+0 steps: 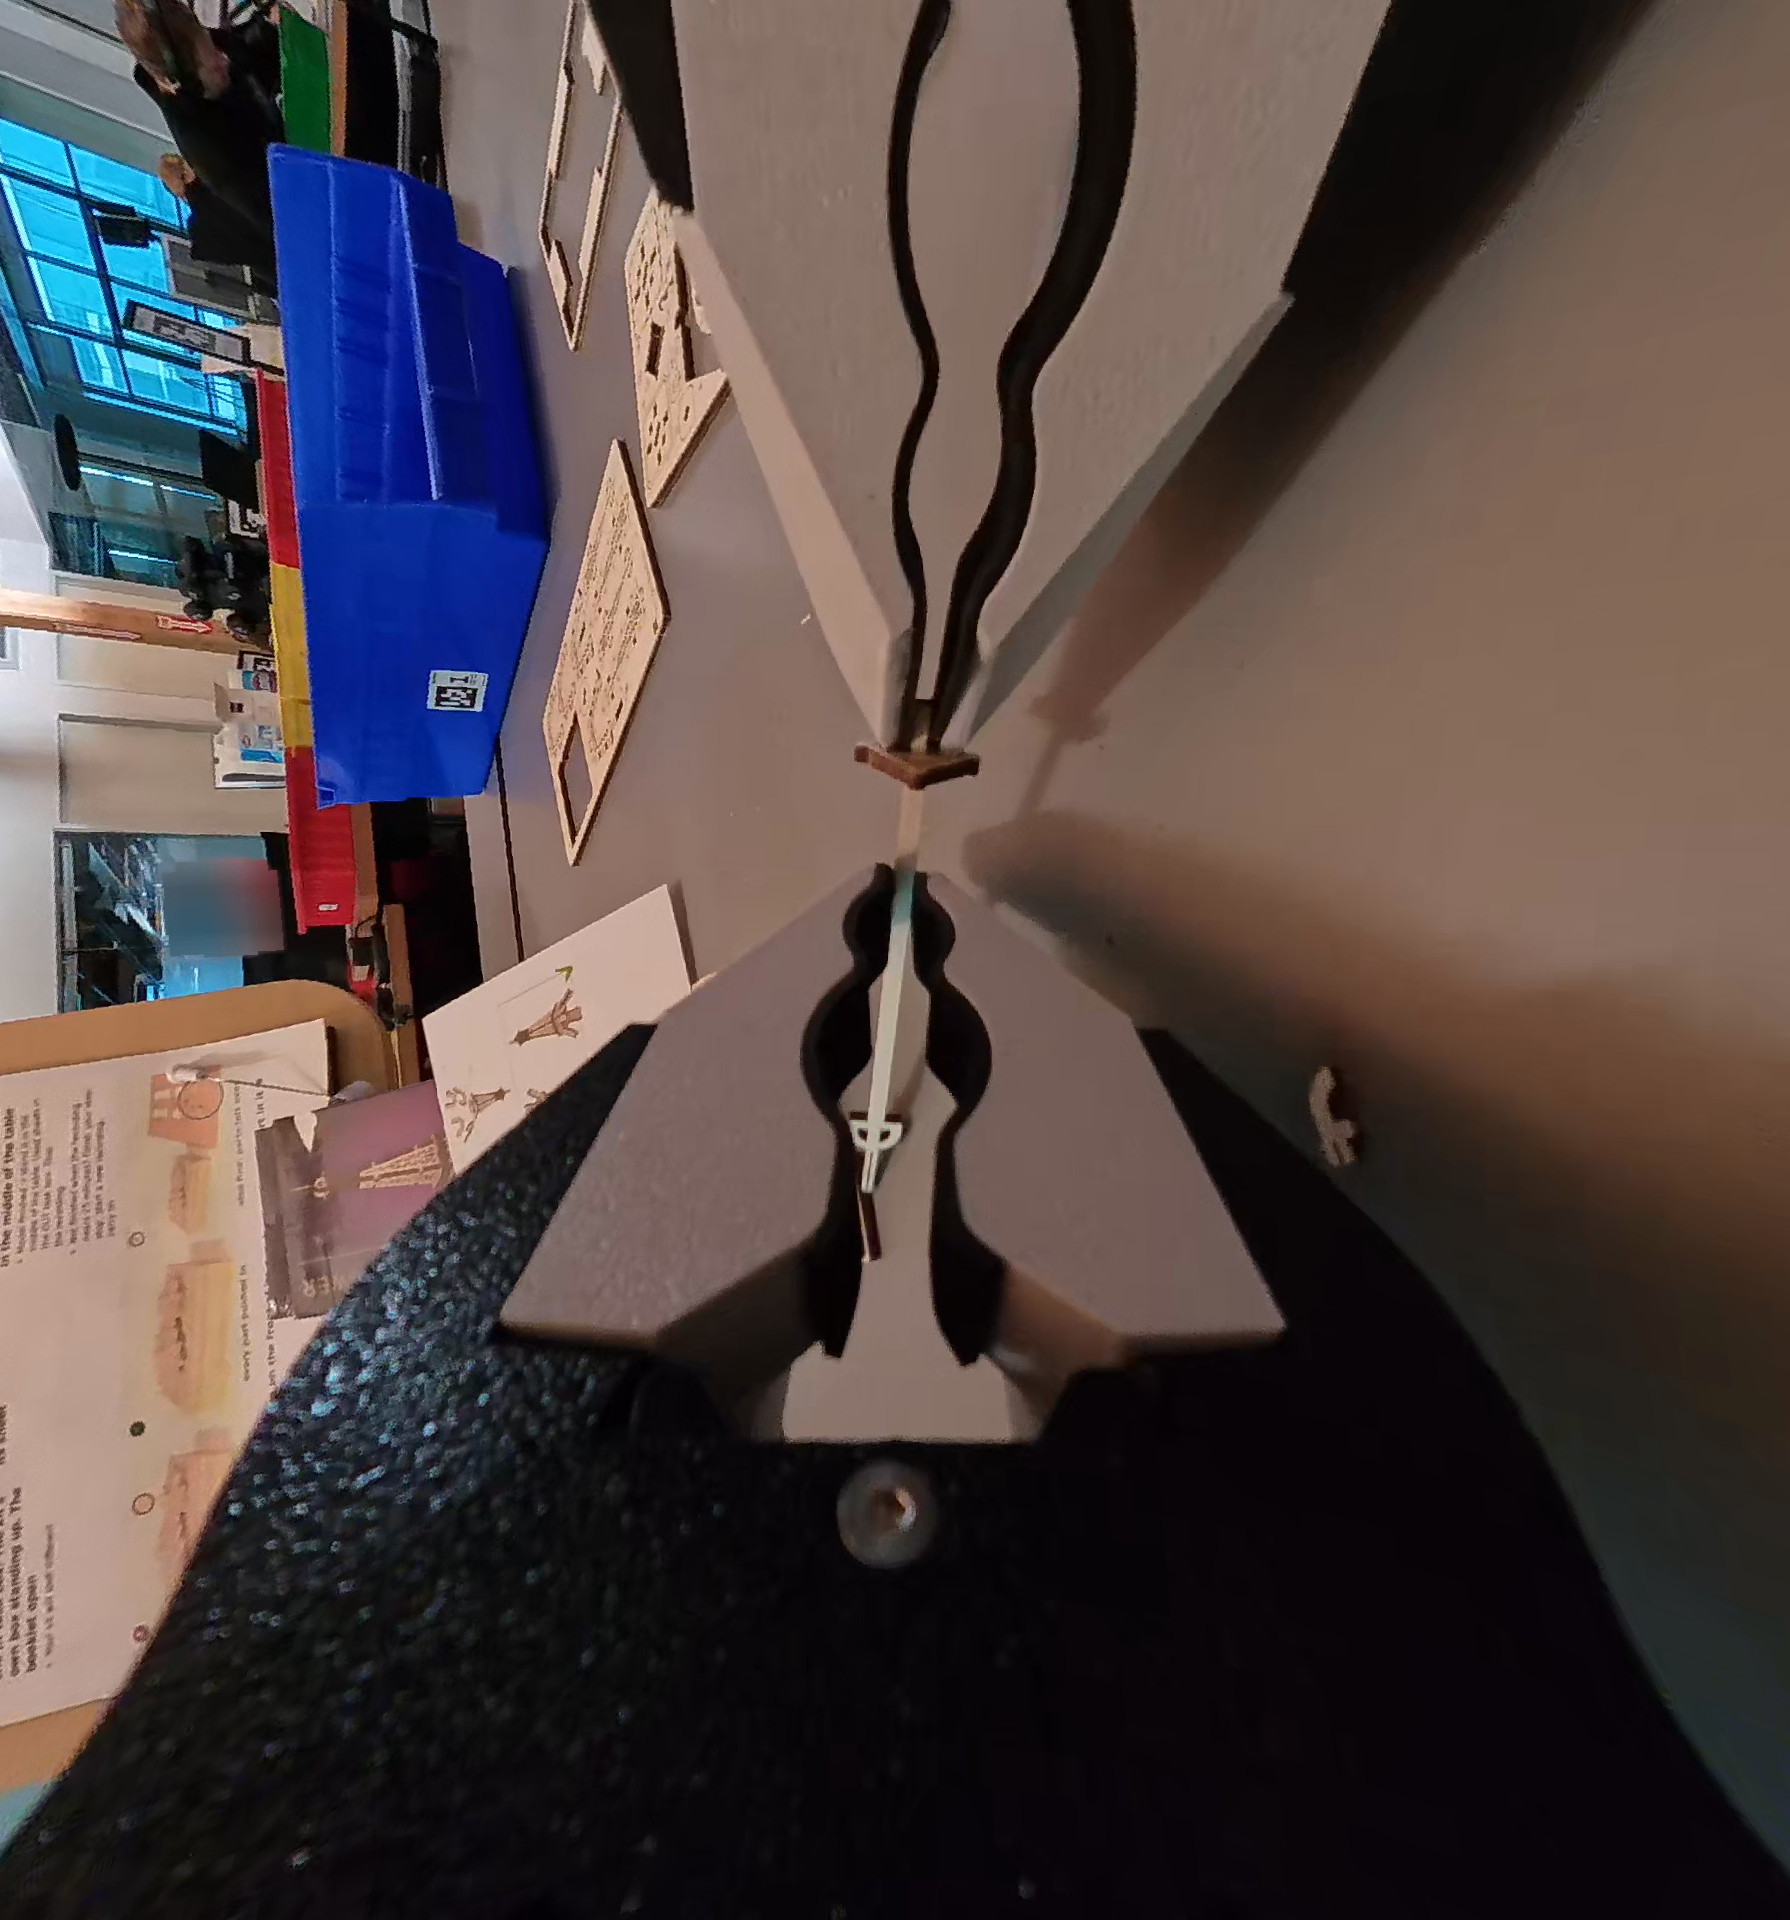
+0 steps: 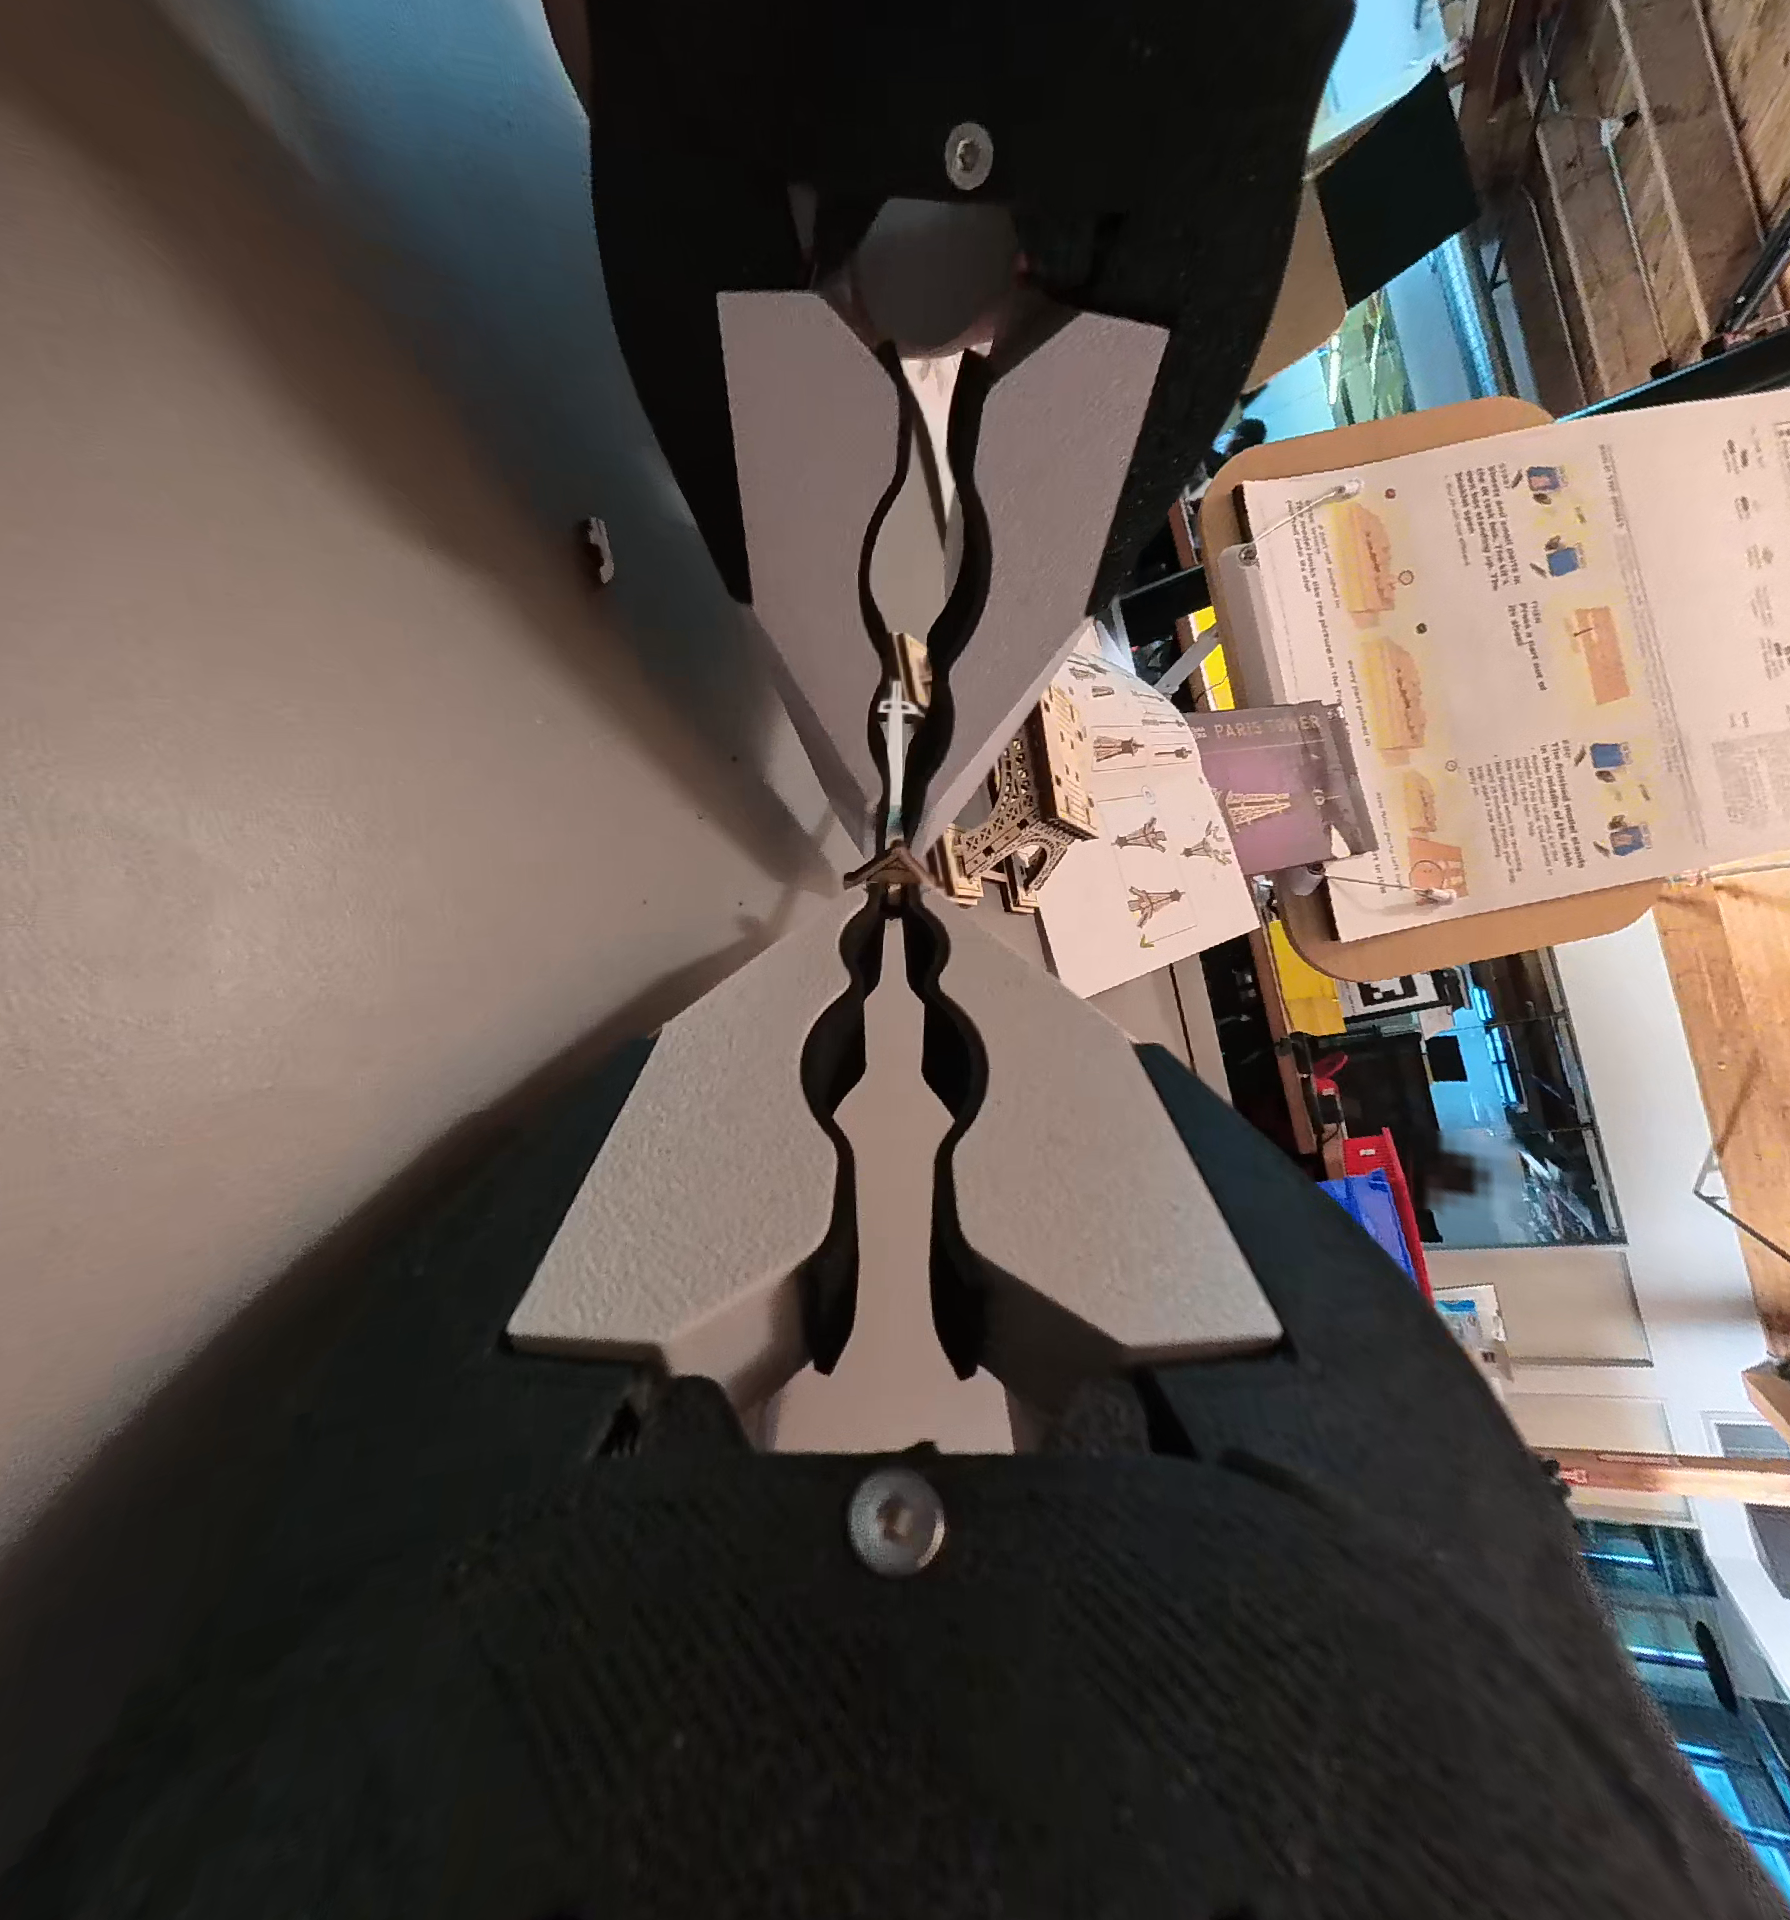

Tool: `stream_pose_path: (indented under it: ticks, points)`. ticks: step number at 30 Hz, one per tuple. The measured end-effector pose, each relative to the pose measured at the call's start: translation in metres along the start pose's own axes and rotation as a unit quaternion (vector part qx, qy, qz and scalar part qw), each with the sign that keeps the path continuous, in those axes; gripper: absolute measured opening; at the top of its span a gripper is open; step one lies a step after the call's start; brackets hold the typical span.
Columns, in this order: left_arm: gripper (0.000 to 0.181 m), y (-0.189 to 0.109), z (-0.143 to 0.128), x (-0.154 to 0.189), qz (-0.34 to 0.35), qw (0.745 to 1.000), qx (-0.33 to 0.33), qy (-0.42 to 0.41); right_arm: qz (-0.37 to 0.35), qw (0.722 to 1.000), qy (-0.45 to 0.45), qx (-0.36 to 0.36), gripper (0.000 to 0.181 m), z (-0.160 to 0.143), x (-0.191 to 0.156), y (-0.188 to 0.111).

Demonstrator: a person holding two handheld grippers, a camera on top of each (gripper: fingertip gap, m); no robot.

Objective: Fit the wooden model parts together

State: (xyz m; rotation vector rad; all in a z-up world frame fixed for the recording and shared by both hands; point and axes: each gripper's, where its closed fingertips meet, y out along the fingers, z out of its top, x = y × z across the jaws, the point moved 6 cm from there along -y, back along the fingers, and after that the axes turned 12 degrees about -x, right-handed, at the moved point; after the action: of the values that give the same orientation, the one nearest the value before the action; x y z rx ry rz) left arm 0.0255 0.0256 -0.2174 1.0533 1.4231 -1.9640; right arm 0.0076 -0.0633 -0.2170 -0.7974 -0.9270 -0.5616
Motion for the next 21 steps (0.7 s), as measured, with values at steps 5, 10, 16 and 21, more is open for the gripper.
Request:
stream_pose_path:
  ticks: [5, 10, 16, 21]
  points:
    - [0.0, -0.0006, -0.0024, -0.0018, 0.001, 1.0, 0.006, -0.001, -0.005, 1.0, 0.001, 0.003, 0.001, 0.0003, 0.0011, -0.0003]
    - [0.0, 0.0005, -0.0025, -0.0012, 0.004, 1.0, 0.006, 0.001, -0.01, 1.0, -0.003, 0.002, 0.001, 0.0005, 0.0012, 0.0002]
    - [0.0, 0.0003, -0.0035, -0.0016, 0.006, 1.0, 0.008, 0.0, -0.016, 1.0, -0.005, 0.0, 0.001, 0.001, 0.0021, 0.0011]
    - [0.0, 0.0002, -0.0041, -0.0026, 0.01, 1.0, 0.007, 0.002, -0.02, 1.0, -0.004, 0.001, 0.002, 0.0014, 0.0031, 0.0017]
